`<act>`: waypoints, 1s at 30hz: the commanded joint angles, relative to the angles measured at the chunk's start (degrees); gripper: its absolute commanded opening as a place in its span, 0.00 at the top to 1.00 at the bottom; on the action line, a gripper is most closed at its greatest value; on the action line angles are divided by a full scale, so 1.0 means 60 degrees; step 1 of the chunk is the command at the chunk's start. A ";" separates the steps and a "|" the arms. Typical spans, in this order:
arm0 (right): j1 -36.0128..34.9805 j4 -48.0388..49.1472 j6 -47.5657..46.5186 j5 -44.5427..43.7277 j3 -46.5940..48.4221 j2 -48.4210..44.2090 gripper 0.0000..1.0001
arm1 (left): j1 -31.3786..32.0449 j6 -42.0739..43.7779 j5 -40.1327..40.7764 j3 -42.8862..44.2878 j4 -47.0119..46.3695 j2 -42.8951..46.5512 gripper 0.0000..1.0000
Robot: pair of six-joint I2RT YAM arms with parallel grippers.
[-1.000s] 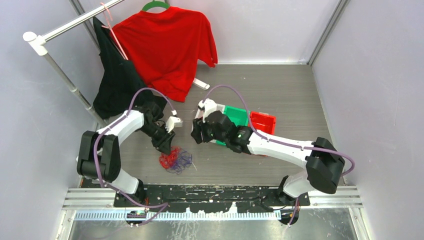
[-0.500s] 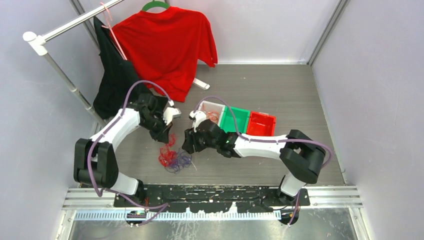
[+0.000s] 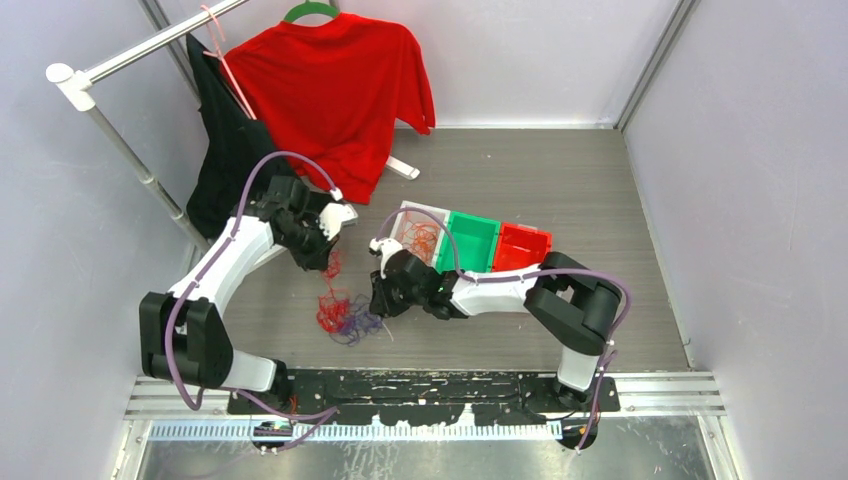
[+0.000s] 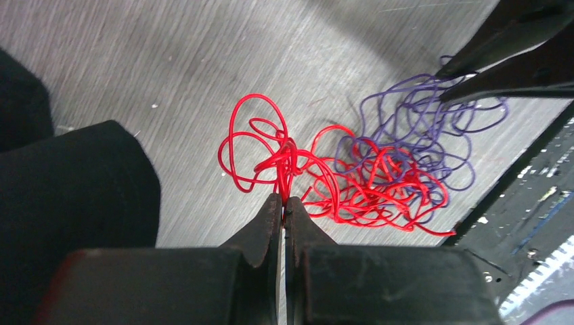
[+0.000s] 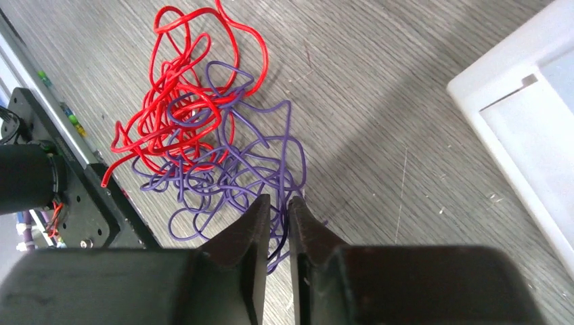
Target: Untangle the cables
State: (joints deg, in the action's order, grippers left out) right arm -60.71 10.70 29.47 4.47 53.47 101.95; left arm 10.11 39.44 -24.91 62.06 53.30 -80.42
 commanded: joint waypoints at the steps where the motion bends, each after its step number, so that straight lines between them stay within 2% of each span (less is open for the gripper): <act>1: -0.0062 0.0428 -0.0074 -0.0575 0.0093 -0.0676 0.81 | -0.0041 0.0083 0.0925 -0.0184 -0.0648 0.0399 1.00; 9: -0.0021 0.0282 -0.0496 -0.0965 -0.0175 -0.1992 0.89 | -0.0147 -0.0498 0.0696 0.0004 -0.0917 0.0732 1.00; 10: -0.0019 0.0293 -0.0526 -0.0965 -0.0192 -0.2116 0.89 | -0.0143 -0.0475 0.0731 0.0105 -0.0829 0.0683 0.97; 14: 0.0025 0.0355 -0.0605 -0.0755 -0.0146 -0.2544 0.90 | -0.0190 -0.0877 0.0308 0.0559 -0.0339 0.0629 0.62; 17: 0.0029 0.0402 -0.0635 -0.0418 0.0024 -0.2706 0.90 | -0.0280 -0.1101 -0.1268 0.0744 -0.0024 0.1037 0.36; 18: 0.0035 0.0411 -0.0635 -0.0296 0.0104 -0.2742 0.90 | -0.0282 -0.1088 -0.1708 0.0813 0.0081 0.1168 0.32; 23: 0.0049 0.0594 -0.0572 0.0330 0.0356 -0.3002 0.92 | -0.0279 0.0068 -0.3350 0.1659 0.1577 0.1202 0.30; 30: 0.0186 0.1269 0.0038 0.1333 0.0729 -0.3340 0.94 | -0.0205 0.1916 -0.3684 0.1861 0.2675 0.2021 0.32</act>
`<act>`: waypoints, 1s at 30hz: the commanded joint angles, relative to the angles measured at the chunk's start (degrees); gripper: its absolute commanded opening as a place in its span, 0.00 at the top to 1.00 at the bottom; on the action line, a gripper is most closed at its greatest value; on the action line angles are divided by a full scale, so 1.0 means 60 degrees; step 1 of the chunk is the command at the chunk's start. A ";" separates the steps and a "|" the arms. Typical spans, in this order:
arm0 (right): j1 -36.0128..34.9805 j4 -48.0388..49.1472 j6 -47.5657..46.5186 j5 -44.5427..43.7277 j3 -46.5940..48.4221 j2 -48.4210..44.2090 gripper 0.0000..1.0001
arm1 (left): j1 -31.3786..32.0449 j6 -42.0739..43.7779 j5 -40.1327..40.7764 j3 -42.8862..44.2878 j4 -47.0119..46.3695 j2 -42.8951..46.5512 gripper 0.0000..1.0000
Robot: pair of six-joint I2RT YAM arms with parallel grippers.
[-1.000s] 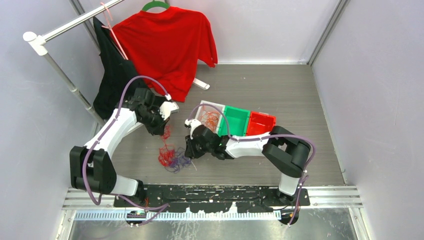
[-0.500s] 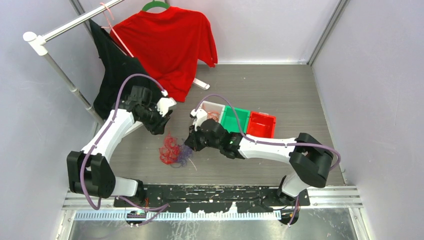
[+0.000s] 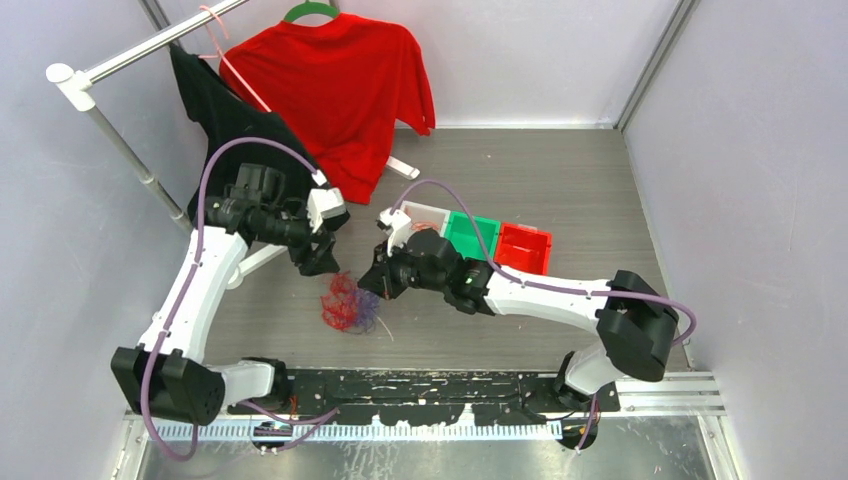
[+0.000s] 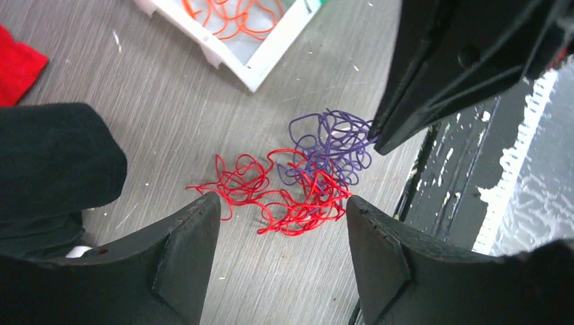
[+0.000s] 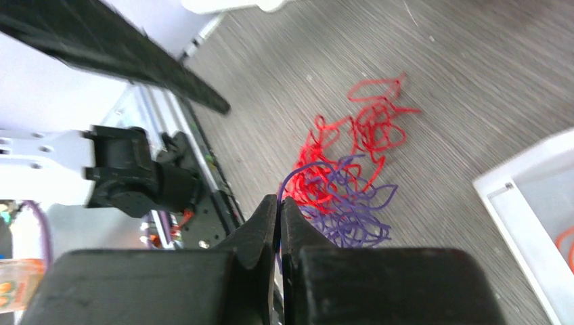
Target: Untangle the cables
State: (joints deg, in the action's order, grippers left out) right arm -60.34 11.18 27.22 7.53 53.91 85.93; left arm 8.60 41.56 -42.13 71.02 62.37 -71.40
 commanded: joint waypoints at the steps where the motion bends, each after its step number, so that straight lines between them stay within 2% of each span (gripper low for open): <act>1: 0.0194 0.1377 0.0582 0.0992 0.0696 -0.0690 0.95 | 0.0081 0.1933 -0.0830 0.0415 0.1293 0.0620 0.32; 5: 0.0319 0.1823 0.1108 0.1692 0.1001 -0.0609 0.96 | 0.0193 0.2473 -0.0874 0.0080 0.0701 0.1233 0.33; 10: 0.0379 0.1966 0.1380 0.2152 0.1302 -0.0507 0.96 | 0.0539 0.1861 -0.1121 -0.1498 -0.1753 0.2827 0.33; 15: 0.0402 0.2089 0.1607 0.2359 0.1393 -0.0458 0.97 | 0.1098 0.0881 -0.0529 -0.2516 -0.3610 0.3596 0.39; 22: 0.0452 0.2628 0.2242 0.2588 0.1266 -0.0513 0.98 | 0.1105 -0.0398 0.0234 -0.3336 -0.5533 0.4207 0.60; 30: 0.0544 0.2545 0.2464 0.2700 0.1098 -0.0671 0.98 | 0.1103 -0.1116 0.0393 -0.3869 -0.6039 0.5007 0.86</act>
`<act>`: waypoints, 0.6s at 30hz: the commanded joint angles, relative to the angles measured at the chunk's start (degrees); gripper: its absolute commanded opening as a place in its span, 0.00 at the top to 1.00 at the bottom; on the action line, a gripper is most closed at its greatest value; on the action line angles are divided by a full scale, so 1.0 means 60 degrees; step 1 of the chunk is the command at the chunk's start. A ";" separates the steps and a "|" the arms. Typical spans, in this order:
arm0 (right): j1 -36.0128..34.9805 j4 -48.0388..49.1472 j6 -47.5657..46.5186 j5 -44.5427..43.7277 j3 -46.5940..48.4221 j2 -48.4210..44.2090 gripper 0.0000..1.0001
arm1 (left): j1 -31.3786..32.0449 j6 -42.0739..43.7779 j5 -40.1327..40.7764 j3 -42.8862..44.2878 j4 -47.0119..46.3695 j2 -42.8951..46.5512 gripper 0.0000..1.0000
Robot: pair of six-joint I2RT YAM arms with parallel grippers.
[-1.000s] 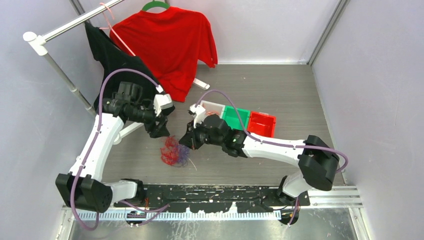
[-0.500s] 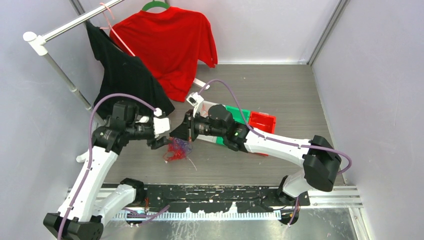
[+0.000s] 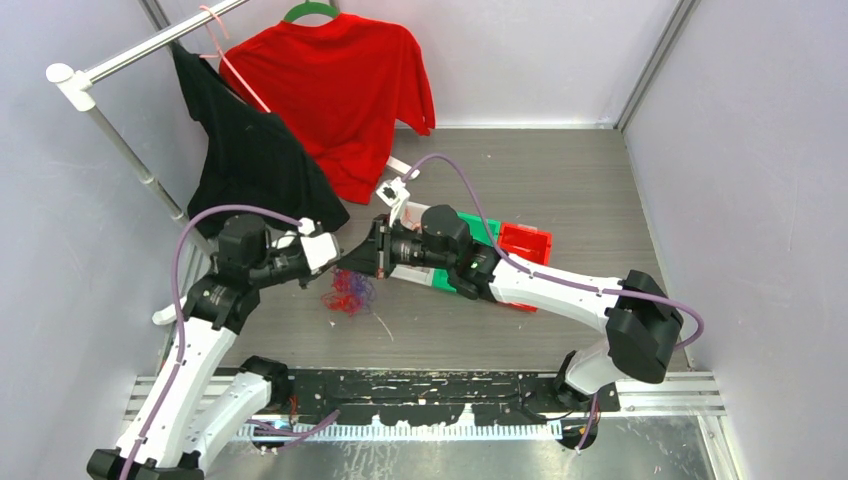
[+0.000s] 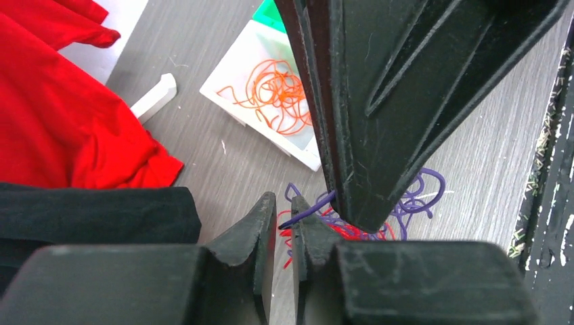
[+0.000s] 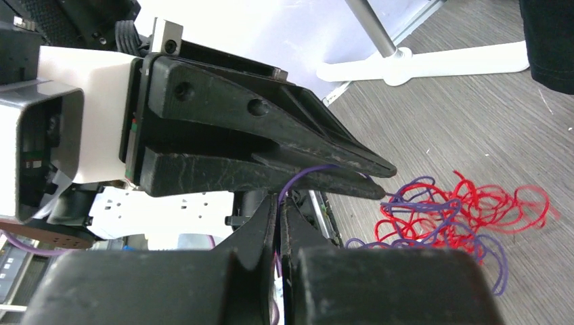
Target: Untangle the cables
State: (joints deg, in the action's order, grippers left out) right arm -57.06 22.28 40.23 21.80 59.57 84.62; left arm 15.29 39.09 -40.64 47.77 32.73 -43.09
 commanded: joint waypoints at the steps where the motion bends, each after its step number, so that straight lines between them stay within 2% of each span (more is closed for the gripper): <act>1: -0.0002 0.0757 0.0350 0.0373 0.0156 -0.0438 0.98 | -0.0010 -0.0933 0.0183 0.0027 -0.1219 0.0307 0.89; 2: 0.0015 0.0833 0.0417 0.0414 0.0150 -0.0436 0.96 | -0.0010 -0.1108 0.0202 0.0048 -0.1291 0.0331 0.92; 7: 0.0469 0.1620 0.1220 0.0842 -0.0277 -0.0668 0.75 | -0.0002 -0.1380 0.0569 -0.0028 -0.1627 0.0517 1.00; 12: 0.1651 0.2686 0.2144 0.1748 -0.0924 -0.0934 0.62 | -0.0004 -0.1231 0.0209 0.0138 -0.1628 0.0640 1.00; 14: 0.1999 0.2295 0.1846 0.1550 -0.1047 -0.0998 0.59 | -0.0005 -0.1204 -0.0118 0.0300 -0.1603 0.0648 1.00; 18: 0.1978 0.0261 0.0114 0.0691 -0.0335 -0.0813 0.53 | -0.0006 -0.1234 -0.0278 0.0601 -0.1588 0.0560 1.00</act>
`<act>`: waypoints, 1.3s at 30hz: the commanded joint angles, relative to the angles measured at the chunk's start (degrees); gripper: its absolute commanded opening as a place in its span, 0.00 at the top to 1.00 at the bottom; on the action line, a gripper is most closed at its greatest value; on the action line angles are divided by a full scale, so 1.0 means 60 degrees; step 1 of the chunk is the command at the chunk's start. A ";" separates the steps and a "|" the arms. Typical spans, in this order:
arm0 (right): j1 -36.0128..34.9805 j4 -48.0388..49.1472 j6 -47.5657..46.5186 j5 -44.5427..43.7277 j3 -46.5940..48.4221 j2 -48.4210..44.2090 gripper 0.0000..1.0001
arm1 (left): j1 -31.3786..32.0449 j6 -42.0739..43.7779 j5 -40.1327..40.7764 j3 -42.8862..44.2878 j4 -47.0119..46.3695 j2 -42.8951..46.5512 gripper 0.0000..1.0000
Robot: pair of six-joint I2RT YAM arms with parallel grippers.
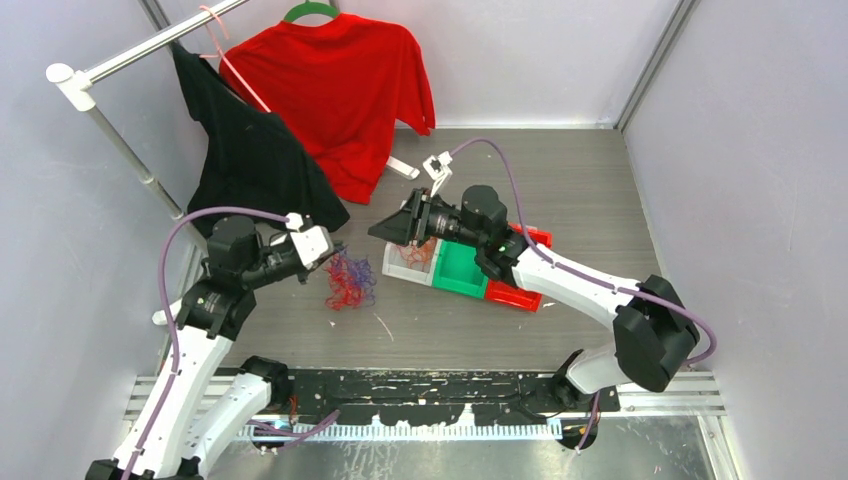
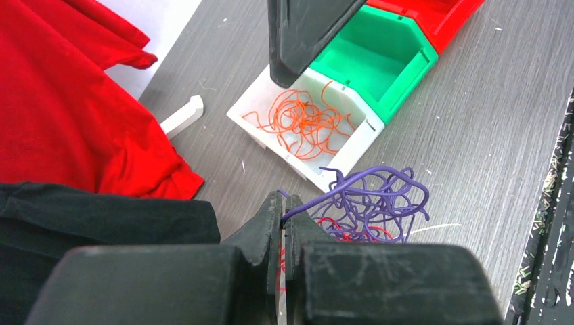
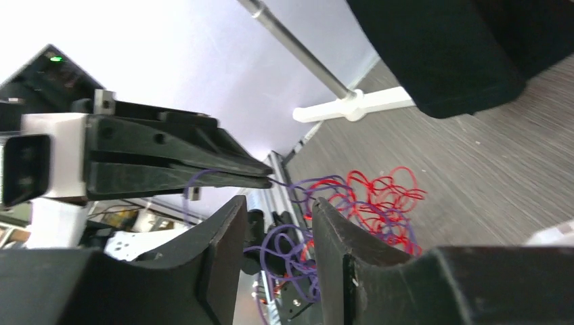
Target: Untangle the cables
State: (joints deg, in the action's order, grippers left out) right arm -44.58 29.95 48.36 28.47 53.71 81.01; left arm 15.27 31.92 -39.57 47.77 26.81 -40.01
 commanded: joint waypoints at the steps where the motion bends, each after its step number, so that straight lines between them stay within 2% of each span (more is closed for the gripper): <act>1: -0.0144 -0.1163 -0.1476 -0.0579 0.0761 -0.0100 0.53 | 0.0002 -0.0033 -0.0459 0.0690 -0.0588 0.0023 1.00; 7: -0.0629 -0.1161 -0.1952 -0.0710 0.1371 0.0555 0.46 | -0.0003 -0.0200 -0.0596 0.0935 -0.0555 -0.0027 1.00; 11: -0.1194 -0.0435 -0.2219 -0.0757 0.1325 0.0822 0.33 | -0.0006 -0.0207 -0.0556 0.0932 -0.0556 -0.0043 1.00; 15: -0.1519 -0.0104 -0.2424 -0.0884 0.1338 0.1096 0.27 | -0.0005 -0.0306 -0.0544 0.0982 -0.0556 -0.0079 1.00; 19: -0.1774 0.0010 -0.2671 -0.1205 0.1458 0.1542 0.25 | 0.0007 -0.0489 -0.0554 0.1101 -0.0557 -0.0096 1.00; 22: -0.1938 -0.0191 -0.3054 -0.2335 0.1726 0.2041 0.23 | -0.0005 -0.0846 -0.0659 0.1363 -0.0557 -0.0152 1.00; 26: -0.1946 0.0534 -0.3225 -0.3622 0.1783 0.2855 0.24 | -0.0001 -0.1498 -0.1211 0.2132 -0.0020 -0.0406 1.00; 32: -0.2046 0.0896 -0.3137 -0.3527 0.2045 0.3778 0.27 | -0.0009 -0.2550 -0.1865 0.3399 0.0717 -0.0734 1.00; 39: -0.2050 0.1388 -0.2735 -0.3790 0.0916 0.4283 0.27 | -0.0001 -0.3160 -0.1724 0.4687 0.0326 -0.1161 1.00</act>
State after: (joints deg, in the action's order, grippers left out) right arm -56.58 33.36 30.85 8.36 62.57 105.41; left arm 15.27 16.80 -47.99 70.02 32.03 -45.87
